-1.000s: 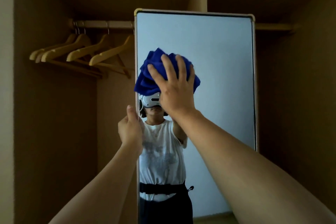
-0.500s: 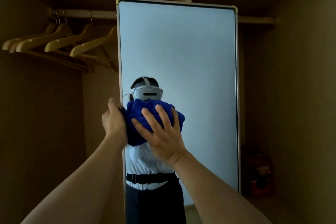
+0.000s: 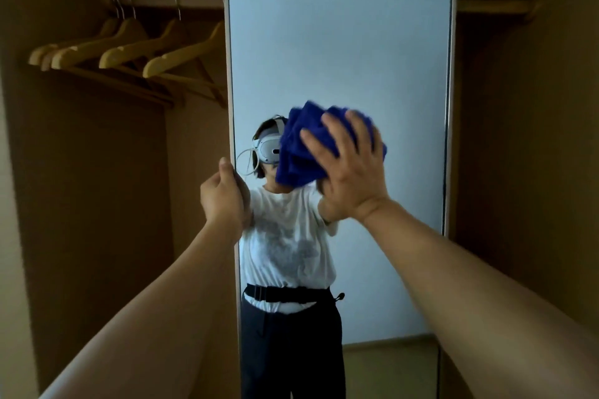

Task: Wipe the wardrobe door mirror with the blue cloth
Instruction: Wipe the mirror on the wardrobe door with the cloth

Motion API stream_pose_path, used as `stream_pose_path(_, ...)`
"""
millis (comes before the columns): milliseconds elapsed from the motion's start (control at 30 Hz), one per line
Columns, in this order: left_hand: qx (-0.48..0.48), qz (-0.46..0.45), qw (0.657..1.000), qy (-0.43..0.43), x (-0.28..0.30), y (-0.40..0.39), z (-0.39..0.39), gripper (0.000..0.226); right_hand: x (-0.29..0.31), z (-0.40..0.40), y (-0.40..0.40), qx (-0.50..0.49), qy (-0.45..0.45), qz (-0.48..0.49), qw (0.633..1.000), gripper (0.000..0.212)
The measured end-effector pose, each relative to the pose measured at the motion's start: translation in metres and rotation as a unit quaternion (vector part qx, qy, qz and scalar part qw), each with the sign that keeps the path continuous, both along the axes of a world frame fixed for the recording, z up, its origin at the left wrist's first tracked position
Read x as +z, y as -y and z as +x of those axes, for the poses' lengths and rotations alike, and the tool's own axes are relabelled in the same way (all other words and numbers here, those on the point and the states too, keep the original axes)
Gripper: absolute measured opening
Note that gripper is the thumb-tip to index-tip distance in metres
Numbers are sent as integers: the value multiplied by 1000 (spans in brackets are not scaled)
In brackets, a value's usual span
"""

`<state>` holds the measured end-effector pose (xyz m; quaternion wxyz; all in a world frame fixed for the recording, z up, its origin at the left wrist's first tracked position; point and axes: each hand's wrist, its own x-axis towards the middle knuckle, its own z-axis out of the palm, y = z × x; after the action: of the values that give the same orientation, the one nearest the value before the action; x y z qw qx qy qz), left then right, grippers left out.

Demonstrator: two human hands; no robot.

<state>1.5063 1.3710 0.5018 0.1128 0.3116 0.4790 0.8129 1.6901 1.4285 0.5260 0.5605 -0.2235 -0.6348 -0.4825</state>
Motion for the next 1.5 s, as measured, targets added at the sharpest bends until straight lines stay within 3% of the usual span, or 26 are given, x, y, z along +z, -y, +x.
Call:
stream_pose_path(167, 28, -48, 998, -6, -24, -2, 2, 51, 37, 21, -6, -35, -79, -88, 992, 63)
stream_pose_path(267, 26, -75, 997, 14, -47, -5, 4, 54, 32, 20, -11, -46, -95, -79, 991, 60)
stream_pose_path(500, 40, -82, 996, 9, -57, -6, 5, 54, -44, 22, -25, -14, -50, -29, 998, 63)
stream_pose_path(733, 64, -95, 993, 12, -60, -12, 1, 52, -120, 23, -21, -25, -76, -78, 994, 76)
stream_pose_path(900, 62, -90, 994, 10, -62, -13, 0, 52, -88, 45, -21, -12, -42, -71, 997, 64)
stream_pose_path(1100, 65, -90, 994, 18, -62, -12, 2, 53, -22, 85, -25, -52, -150, -172, 972, 64)
stream_pose_path(1200, 72, -90, 993, 20, -62, -12, 2, 53, -17, 96, -29, -71, -165, -199, 964, 67)
stream_pose_path(1500, 81, -92, 992, 19, -64, -15, 3, 56, -117, 83, -30, -50, -234, -216, 947, 68)
